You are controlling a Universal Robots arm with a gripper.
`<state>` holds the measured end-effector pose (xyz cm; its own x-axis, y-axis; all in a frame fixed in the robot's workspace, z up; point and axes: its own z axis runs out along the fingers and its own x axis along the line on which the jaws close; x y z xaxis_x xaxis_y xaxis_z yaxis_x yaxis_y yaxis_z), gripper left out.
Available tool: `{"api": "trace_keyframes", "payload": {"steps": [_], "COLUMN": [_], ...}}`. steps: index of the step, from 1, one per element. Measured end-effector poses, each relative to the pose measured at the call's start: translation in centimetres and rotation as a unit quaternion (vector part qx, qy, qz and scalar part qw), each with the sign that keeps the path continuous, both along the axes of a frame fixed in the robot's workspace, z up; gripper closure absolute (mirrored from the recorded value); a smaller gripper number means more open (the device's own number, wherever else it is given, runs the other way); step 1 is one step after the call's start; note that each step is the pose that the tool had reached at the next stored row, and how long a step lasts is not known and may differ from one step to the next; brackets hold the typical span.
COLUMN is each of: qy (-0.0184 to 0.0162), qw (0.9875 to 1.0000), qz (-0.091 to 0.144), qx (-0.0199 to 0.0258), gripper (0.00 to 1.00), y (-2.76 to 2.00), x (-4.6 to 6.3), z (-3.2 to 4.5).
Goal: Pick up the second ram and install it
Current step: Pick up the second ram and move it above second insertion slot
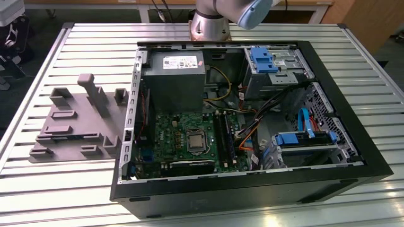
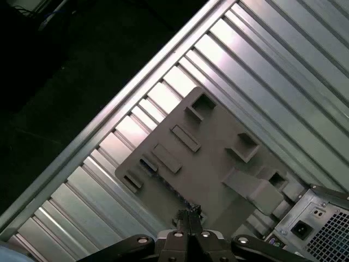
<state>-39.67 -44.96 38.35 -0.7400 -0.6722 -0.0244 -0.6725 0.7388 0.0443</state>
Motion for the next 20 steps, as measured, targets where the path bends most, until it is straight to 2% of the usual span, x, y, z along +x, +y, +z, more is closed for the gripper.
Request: {"api": "trace_keyframes", "payload": {"steps": [20], "qy": [0.0000], "qw": [1.0000], "qz": [0.006], "qx": [0.0000], "gripper": [0.89], "y": [0.00], "x": [0.00], "z": [0.00]}}
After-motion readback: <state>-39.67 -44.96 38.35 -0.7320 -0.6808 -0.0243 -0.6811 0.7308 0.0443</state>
